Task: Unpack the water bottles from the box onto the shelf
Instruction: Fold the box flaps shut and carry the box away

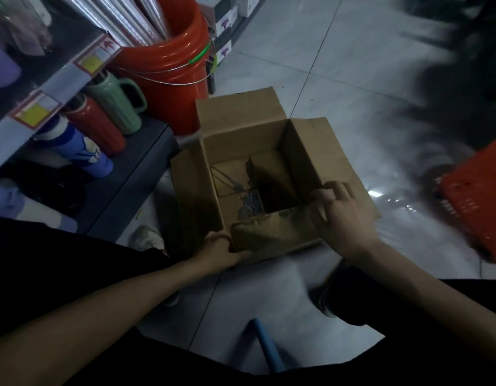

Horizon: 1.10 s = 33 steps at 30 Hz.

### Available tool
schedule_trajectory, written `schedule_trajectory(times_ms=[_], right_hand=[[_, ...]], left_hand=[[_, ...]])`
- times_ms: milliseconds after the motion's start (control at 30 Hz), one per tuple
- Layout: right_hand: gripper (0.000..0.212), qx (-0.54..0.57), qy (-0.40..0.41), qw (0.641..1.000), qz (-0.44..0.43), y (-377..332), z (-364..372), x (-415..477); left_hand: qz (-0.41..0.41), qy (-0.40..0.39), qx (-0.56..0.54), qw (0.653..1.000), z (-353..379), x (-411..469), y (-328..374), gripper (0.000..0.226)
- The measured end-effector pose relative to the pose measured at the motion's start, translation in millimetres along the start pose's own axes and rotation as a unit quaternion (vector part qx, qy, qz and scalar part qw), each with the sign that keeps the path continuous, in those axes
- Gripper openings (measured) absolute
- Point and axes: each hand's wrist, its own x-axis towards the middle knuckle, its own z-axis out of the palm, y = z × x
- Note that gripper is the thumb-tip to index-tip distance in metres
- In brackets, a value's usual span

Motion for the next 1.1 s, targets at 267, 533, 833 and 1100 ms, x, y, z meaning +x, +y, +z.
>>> schedule_trajectory(times_ms=[267,533,833,1100], right_hand=[[0.054,-0.01,-0.192,0.975,-0.109,7,63,-41],[0.068,-0.015,-0.257,0.958,-0.126,9,87,-38],[0.073,-0.041,-0.358,0.927,-0.109,12,94,-31],[0.091,-0.054,-0.295,0.941,-0.156,25,118,-32]], left_hand=[[-0.088,0.059,-0.057,0.993,42,-15,3,0.072],[-0.044,0.136,0.134,0.981,5,4,-11,0.07],[-0.005,0.212,0.062,0.975,-54,43,-2,0.042],[-0.092,0.242,0.154,0.954,-152,149,-6,0.072]])
